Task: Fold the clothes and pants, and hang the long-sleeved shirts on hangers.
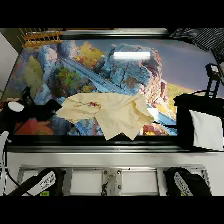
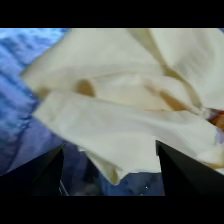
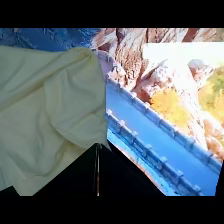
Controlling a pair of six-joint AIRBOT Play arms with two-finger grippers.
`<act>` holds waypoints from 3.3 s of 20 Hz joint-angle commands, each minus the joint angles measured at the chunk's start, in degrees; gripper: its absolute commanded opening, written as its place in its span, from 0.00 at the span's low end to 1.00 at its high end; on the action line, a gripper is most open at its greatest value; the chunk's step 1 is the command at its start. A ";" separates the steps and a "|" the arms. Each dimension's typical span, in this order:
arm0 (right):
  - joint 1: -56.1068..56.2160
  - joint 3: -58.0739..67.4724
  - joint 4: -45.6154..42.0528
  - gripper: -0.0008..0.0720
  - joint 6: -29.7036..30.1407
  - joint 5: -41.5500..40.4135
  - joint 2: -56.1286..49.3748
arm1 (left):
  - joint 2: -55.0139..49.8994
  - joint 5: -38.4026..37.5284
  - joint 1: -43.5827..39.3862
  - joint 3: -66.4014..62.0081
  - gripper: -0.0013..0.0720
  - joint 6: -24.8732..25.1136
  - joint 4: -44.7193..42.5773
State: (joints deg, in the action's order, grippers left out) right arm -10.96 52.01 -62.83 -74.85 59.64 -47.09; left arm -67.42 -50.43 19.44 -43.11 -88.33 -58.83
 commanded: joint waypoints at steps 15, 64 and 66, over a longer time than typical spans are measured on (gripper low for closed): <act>18.23 -20.09 5.60 0.56 -3.37 -4.20 -14.78 | -13.25 1.81 3.85 1.66 0.02 18.49 20.87; 7.98 42.03 -4.76 0.79 -5.99 6.58 -34.97 | 17.73 0.87 1.81 -1.53 0.02 15.19 1.79; 6.60 38.01 -7.74 0.77 -6.01 10.82 -33.48 | 17.22 0.68 4.63 0.50 0.02 15.19 0.46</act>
State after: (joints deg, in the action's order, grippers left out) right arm -2.87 92.95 -68.03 -81.03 63.00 -79.00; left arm -48.18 -50.22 22.20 -45.06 -72.62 -55.13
